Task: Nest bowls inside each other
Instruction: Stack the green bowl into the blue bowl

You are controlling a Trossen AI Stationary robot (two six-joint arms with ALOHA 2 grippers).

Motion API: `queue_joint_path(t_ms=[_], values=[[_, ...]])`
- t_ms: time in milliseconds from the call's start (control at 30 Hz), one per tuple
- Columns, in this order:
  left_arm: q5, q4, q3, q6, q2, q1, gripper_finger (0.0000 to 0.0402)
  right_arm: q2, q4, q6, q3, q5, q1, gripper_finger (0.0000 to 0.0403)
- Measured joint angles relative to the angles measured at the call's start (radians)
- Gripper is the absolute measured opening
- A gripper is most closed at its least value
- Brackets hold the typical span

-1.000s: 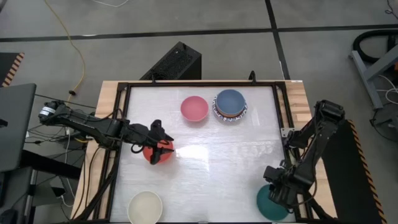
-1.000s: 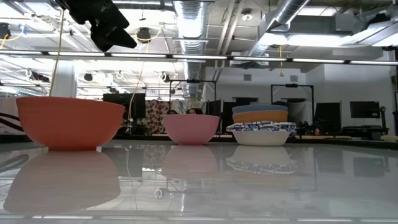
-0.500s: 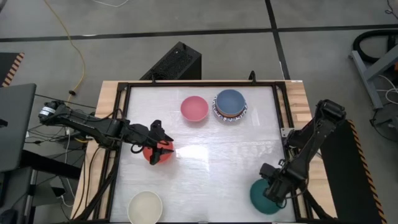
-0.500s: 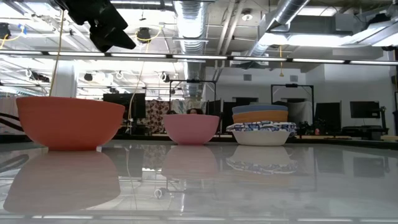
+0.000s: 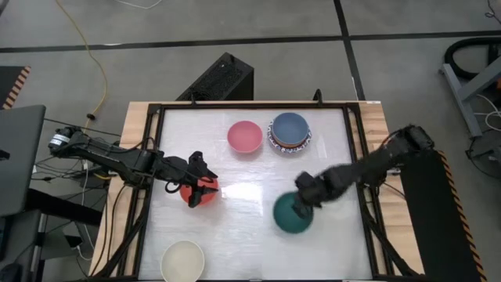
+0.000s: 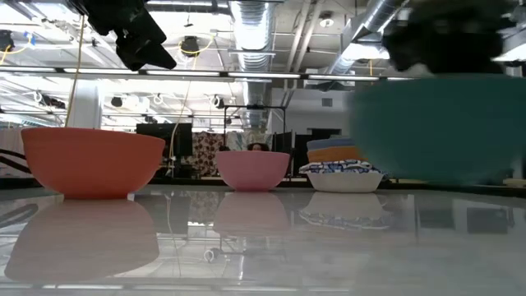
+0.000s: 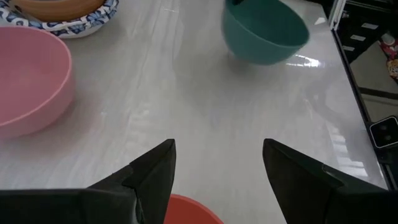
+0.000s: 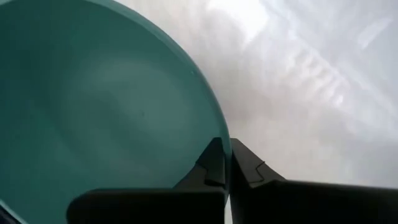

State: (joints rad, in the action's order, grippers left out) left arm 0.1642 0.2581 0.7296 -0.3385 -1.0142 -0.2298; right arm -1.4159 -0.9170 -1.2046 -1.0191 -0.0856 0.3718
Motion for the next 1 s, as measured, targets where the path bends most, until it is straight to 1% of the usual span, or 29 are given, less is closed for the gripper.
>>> queue_joint_path(t_ms=[167, 267, 467, 567, 733, 900, 1000], values=[[0.0, 0.02, 0.0, -0.017, 0.0, 0.0, 0.0231, 0.026, -0.131, 0.256, -0.113, 0.001, -0.21, 0.0008], [0.0, 0.024, 0.0, -0.02, 0.0, 0.0, 0.0231, 0.045, -0.165, 0.395, -0.182, 0.004, -0.355, 0.0008], [0.0, 0.023, 0.0, -0.021, 0.0, 0.0, 0.0231, 0.056, -0.202, 0.604, -0.33, 0.005, -0.641, 0.0008], [0.0, 0.023, 0.0, -0.021, 0.0, 0.0, 0.0231, 0.056, -0.192, 0.671, -0.378, 0.004, -0.765, 0.0008], [0.0, 0.022, 0.0, -0.021, 0.0, 0.0, 0.0231, 0.054, -0.124, 0.72, -0.359, 0.006, -0.934, 0.0008], [0.007, 0.021, 0.0, -0.021, 0.0, 0.0, 0.0231, 0.053, -0.099, 0.769, -0.288, 0.023, -1.026, 0.0008], [0.032, 0.021, 0.0, -0.021, 0.0, 0.0, 0.0231, 0.053, -0.045, 0.782, -0.244, 0.065, -1.073, 0.0008]])
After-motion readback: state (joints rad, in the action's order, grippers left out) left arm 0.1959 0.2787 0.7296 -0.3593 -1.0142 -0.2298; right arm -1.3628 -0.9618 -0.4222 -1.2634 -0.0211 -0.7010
